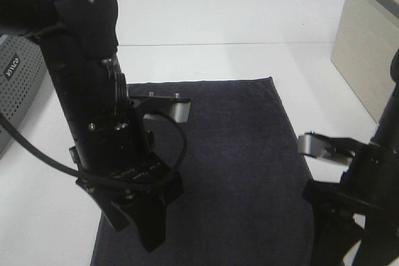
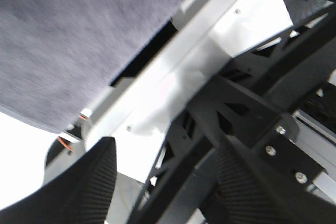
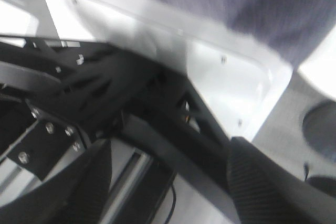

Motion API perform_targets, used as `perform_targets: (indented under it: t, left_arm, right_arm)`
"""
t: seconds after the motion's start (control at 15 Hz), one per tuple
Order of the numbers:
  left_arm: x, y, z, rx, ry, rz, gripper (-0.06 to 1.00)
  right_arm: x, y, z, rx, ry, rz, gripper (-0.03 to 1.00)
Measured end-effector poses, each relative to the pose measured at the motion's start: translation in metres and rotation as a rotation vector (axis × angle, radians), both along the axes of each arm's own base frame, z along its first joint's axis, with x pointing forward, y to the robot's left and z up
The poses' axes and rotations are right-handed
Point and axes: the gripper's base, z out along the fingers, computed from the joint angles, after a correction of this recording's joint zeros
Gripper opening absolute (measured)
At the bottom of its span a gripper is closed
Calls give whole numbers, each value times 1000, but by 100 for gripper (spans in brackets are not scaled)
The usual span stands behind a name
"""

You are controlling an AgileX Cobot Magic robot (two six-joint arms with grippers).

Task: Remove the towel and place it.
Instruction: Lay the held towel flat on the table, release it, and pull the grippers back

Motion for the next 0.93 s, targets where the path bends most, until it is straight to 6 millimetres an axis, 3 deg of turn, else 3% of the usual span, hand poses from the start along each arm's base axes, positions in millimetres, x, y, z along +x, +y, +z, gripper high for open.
perform_targets:
  t: [0.27,0.4,0.53,0.73,0.93]
  left_arm:
    - [27,4,23,100,-216,-32,55]
    - [38,10,29,172,-307,-42,55]
    - [54,21,36,232,-382,13,67]
    - [91,53,49,193,-452,221,87]
    - [127,98,59,71,-439,390,89]
  right_arm:
    - [42,3,50,6,-400,11,64]
    - [55,4,69,2,-509,-4,65]
    - [67,5,86,-11,-577,-45,76]
    - [91,-6,104,-101,-654,-90,87]
    - [132,-29,113,-67,-656,-181,87]
